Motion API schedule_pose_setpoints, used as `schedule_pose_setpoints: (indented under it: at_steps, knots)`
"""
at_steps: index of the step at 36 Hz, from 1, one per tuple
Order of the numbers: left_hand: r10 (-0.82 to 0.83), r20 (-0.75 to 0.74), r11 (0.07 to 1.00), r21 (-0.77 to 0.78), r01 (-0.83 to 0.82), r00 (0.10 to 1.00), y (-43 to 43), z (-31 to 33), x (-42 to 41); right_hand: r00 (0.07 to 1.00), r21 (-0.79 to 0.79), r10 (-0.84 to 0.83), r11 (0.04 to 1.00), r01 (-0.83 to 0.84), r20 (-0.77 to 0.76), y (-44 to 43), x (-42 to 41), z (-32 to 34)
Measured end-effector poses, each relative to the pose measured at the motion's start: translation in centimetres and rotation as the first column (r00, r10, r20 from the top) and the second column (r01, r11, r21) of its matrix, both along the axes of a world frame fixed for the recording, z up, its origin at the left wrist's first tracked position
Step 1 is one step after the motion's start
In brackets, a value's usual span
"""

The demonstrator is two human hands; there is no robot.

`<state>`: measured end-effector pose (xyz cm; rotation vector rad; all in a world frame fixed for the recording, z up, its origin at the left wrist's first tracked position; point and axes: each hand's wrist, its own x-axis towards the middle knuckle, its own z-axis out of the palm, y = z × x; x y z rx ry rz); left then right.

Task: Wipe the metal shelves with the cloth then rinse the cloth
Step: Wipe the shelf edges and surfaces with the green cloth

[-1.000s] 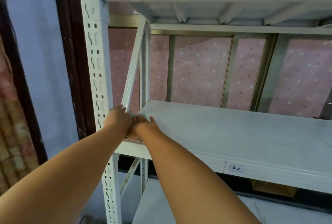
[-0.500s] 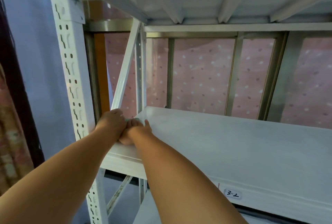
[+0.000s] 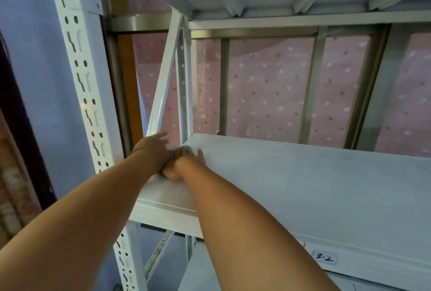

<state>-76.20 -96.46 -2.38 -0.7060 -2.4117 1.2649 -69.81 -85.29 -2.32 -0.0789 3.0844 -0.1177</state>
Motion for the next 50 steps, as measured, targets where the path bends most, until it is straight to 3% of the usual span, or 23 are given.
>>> schedule_pose_setpoints:
  at_steps: [7, 15, 19, 22, 26, 32, 37, 43, 50]
  knots:
    - [-0.051, 0.060, 0.998, -0.023, 0.053, 0.997, 0.1, 0.4, 0.7, 0.999, 0.005, -0.017, 1.000, 0.017, 0.040, 0.0, 0.0, -0.3]
    - [-0.130, 0.157, 0.942, 0.327, 0.072, 0.979, 1.5, 0.5, 3.0, 0.998, -0.008, -0.045, 0.999, 0.045, 0.047, 1.4, 1.0, -0.4]
    - [-0.312, 0.173, 0.793, 0.589, 0.155, 0.934, 2.4, -0.1, 4.3, 0.999, 0.042, -0.039, 0.998, 0.038, 0.033, 2.0, 1.0, -1.1]
    - [-0.301, 0.266, 0.649, 0.761, -0.008, 0.916, 2.4, -0.4, 4.5, 0.995, 0.054, -0.030, 0.998, 0.025, 0.095, 2.6, 0.5, -1.2]
    - [-0.316, 0.394, 0.330, 0.898, -0.290, 0.863, 2.5, -0.3, 4.8, 0.995, 0.041, -0.015, 0.999, 0.011, 0.103, 3.1, 0.5, -0.7]
    - [-0.372, 0.450, 0.240, 0.891, -0.385, 0.811, 3.3, -0.5, 5.9, 0.996, 0.057, -0.016, 0.998, 0.011, 0.082, 3.4, 0.7, -0.8]
    - [-0.355, 0.544, 0.232, 0.839, -0.492, 0.760, 3.8, 0.2, 6.1, 0.996, 0.055, -0.013, 0.998, 0.008, 0.089, 3.9, 0.8, -0.8]
    - [-0.133, 0.563, 0.554, 0.725, -0.410, 0.816, 4.8, 1.0, 5.6, 0.997, 0.051, -0.003, 0.999, -0.001, 0.083, 4.4, 0.7, -1.0]
    - [-0.116, 0.529, 0.612, 0.705, -0.359, 0.841, 4.6, 0.8, 5.7, 0.997, 0.068, 0.012, 0.998, -0.017, 0.076, 4.6, 0.9, -1.0]
